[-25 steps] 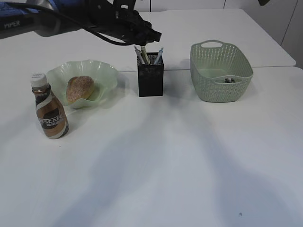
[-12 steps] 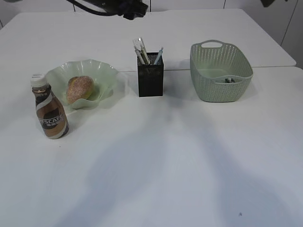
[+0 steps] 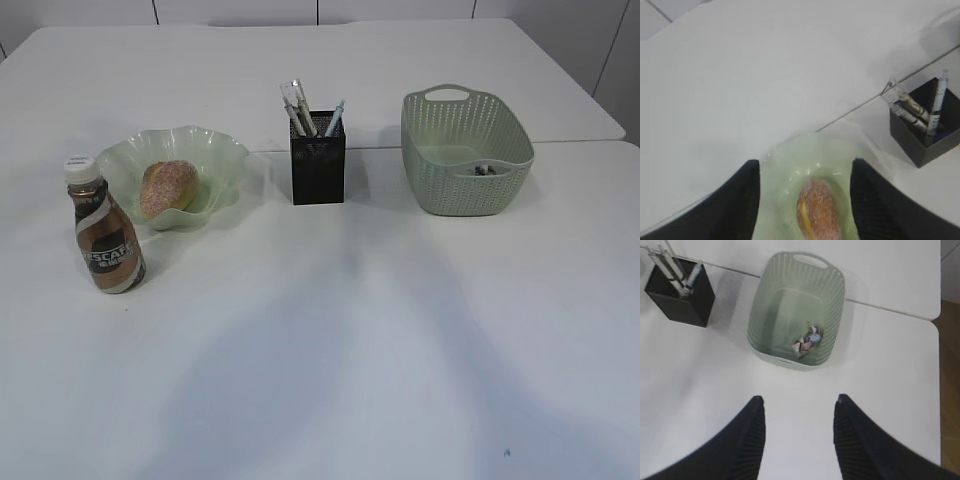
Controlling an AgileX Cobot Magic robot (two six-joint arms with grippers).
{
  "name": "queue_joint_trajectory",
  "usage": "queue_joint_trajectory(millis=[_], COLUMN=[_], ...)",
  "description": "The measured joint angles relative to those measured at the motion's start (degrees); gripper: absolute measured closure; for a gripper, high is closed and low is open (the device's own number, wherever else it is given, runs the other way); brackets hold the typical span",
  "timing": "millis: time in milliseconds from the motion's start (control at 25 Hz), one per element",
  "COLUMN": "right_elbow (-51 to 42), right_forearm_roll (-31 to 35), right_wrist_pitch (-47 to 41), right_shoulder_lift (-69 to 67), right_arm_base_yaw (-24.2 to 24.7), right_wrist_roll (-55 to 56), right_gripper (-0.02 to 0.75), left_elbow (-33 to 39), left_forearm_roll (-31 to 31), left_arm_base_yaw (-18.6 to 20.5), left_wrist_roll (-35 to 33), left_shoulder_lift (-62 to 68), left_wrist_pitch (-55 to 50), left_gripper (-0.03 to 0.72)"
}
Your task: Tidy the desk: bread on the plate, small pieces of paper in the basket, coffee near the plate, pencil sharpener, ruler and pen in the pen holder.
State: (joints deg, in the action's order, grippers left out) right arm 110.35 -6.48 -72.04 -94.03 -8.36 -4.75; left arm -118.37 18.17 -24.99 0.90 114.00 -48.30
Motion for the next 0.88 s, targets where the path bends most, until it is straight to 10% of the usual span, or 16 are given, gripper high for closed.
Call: queue_joint_trajectory(millis=[400,880], right_elbow=[-3.8,-23.4], right_forearm_roll=[7.2,7.4], right_wrist_pitch=[-0.2,-0.4], right_shoulder_lift=[10.6,24.7], right_arm_base_yaw=[0.0,0.0], right_wrist_roll=[0.0,1.8], right_gripper=[0.372,0.372], left_elbow=[0.0,0.7], left_forearm_roll=[-1.7,-13.5], left_arm_base_yaw=[0.7,0.7], left_wrist_roll=[5.4,6.6], left_shoulder_lift=[-10.3,-22.9], left_wrist_pitch=[-22.3,-24.1], left_gripper=[0.281,0.297])
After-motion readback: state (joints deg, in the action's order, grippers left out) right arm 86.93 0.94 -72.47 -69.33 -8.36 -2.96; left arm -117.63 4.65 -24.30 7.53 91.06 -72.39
